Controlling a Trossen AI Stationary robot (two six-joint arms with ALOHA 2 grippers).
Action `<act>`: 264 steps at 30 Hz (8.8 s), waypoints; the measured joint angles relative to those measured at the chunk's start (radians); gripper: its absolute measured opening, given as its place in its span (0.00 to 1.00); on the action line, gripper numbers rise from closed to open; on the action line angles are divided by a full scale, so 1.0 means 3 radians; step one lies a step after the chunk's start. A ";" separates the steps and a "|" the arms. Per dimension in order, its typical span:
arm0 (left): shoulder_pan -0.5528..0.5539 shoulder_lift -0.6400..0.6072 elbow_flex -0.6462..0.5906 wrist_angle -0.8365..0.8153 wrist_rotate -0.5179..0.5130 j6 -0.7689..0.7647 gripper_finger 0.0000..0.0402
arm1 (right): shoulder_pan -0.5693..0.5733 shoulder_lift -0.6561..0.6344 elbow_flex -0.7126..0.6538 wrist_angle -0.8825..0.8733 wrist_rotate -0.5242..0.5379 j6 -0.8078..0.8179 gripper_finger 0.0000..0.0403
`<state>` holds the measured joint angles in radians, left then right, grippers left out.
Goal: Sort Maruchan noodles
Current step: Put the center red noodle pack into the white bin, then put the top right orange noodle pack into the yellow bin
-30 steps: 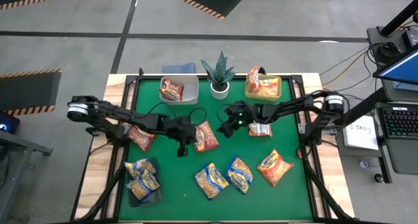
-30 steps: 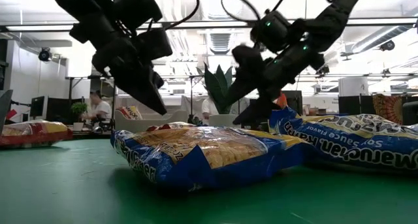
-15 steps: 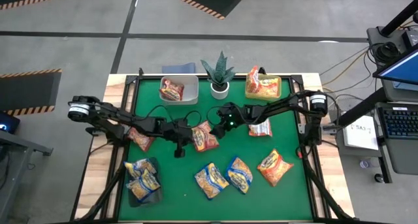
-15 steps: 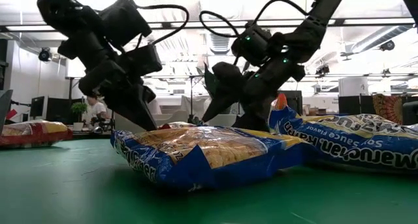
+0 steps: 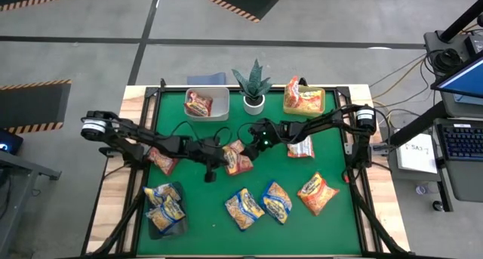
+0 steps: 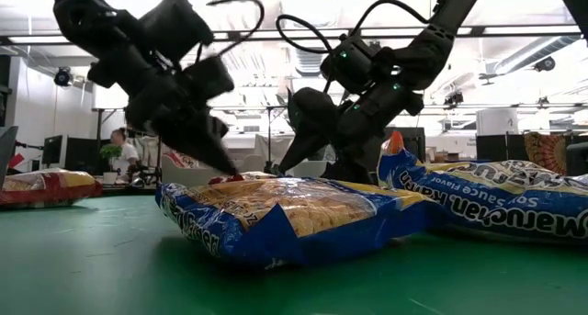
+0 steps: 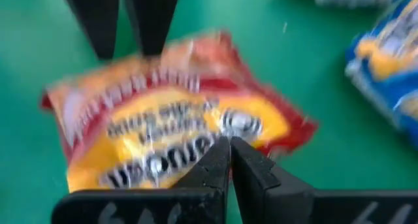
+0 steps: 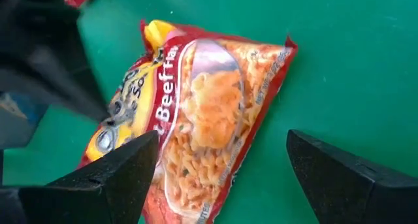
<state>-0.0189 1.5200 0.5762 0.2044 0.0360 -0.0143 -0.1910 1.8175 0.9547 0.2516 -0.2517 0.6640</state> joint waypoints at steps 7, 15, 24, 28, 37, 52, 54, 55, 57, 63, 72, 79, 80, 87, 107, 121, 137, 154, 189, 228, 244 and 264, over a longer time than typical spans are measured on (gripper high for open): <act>0.0004 0.0315 -0.0074 0.0146 -0.0034 -0.0091 0.00 | 0.0013 -0.0003 0.0000 0.0025 -0.0075 -0.0003 0.81; 0.0003 0.0440 -0.0077 0.0192 -0.0025 -0.0106 0.00 | 0.0048 0.0182 -0.0001 0.0444 -0.0247 0.0109 0.81; 0.0003 0.0450 -0.0089 0.0302 -0.0025 -0.0106 0.00 | 0.0092 0.0478 0.0240 0.0681 -0.0357 0.0046 0.76; 0.0000 0.0454 -0.0089 0.0374 -0.0025 -0.0102 0.00 | 0.0102 0.0534 0.0333 0.0675 -0.0406 0.0008 0.67; 0.0000 0.0371 -0.0095 0.0374 -0.0013 -0.0089 0.00 | 0.0104 0.0511 0.0327 0.0656 -0.0448 -0.0060 0.32; 0.0004 -0.1041 -0.0067 -0.0037 0.0176 0.0070 0.00 | 0.0101 -0.0070 -0.0024 0.0530 -0.0458 -0.0819 0.11; 0.0003 -0.1202 -0.0067 -0.0035 0.0106 0.0070 0.00 | 0.0111 -0.0231 -0.0117 0.0551 -0.0346 -0.1026 0.11; 0.0004 -0.1251 -0.0068 0.0020 0.0069 0.0070 0.00 | 0.0125 -0.0311 -0.0171 0.0551 -0.0267 -0.1135 0.11; 0.0004 -0.1335 -0.0075 0.0133 -0.0002 0.0070 0.00 | 0.0171 -0.0452 -0.0280 0.0614 -0.0076 -0.1340 0.11; 0.0036 -0.1296 -0.0077 0.0595 -0.0100 -0.0067 0.02 | 0.0366 -0.0866 -0.0672 0.0881 0.0544 -0.1997 0.11; 0.0113 -0.0842 -0.0068 0.1043 -0.0097 -0.0179 0.34 | 0.0565 -0.1231 -0.0867 0.0922 0.1091 -0.2514 0.11; 0.0183 -0.0367 -0.0051 0.1767 -0.0227 -0.0154 0.62 | 0.0618 -0.1270 -0.0876 0.0901 0.1079 -0.2607 0.11; 0.0197 -0.0328 -0.0048 0.1792 -0.0297 -0.0158 0.65 | 0.0628 -0.1270 -0.0877 0.0897 0.1079 -0.2620 0.11; 0.0298 -0.0126 0.0014 0.1815 -0.0335 -0.0326 0.73 | 0.0652 -0.1263 -0.0877 0.0870 0.1104 -0.2687 0.11; 0.0314 0.0090 0.0060 0.1814 -0.0139 -0.0800 0.46 | 0.0651 -0.1260 -0.0877 0.0798 0.1110 -0.2712 0.11; 0.0313 0.0079 0.0058 0.1795 -0.0138 -0.0768 0.03 | 0.0610 -0.1263 -0.0865 0.0722 0.1112 -0.2362 0.34; 0.0327 -0.0640 0.0239 0.0476 -0.1101 -0.0607 0.00 | 0.0568 -0.2108 -0.0860 -0.0214 0.1829 -0.2167 0.57; 0.1183 -0.0753 0.1429 -0.2214 -0.2411 -0.1142 0.00 | 0.0568 -0.2499 -0.0860 -0.0460 0.1894 -0.2251 0.57; 0.1440 0.0651 0.2236 -0.2159 -0.2242 -0.1409 0.00 | 0.0569 -0.2495 -0.0863 -0.0843 0.2156 -0.2311 0.57; 0.1305 0.0648 0.2130 -0.1974 -0.2035 -0.1638 0.15 | 0.0570 -0.2495 -0.0863 -0.0841 0.2153 -0.2303 0.57; 0.1198 0.0755 0.2162 -0.1909 -0.2022 -0.1378 0.15 | 0.0570 -0.2559 -0.0865 -0.1094 0.2151 -0.2235 0.57; 0.0348 0.0128 0.2130 -0.1937 -0.1260 0.0404 0.15 | 0.0577 -0.2616 -0.0865 -0.1710 0.1759 -0.0564 0.57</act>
<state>0.0854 1.5585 1.2151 -0.3766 -0.3418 0.1070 -0.0177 1.0329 0.6952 -0.2613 0.2760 0.4949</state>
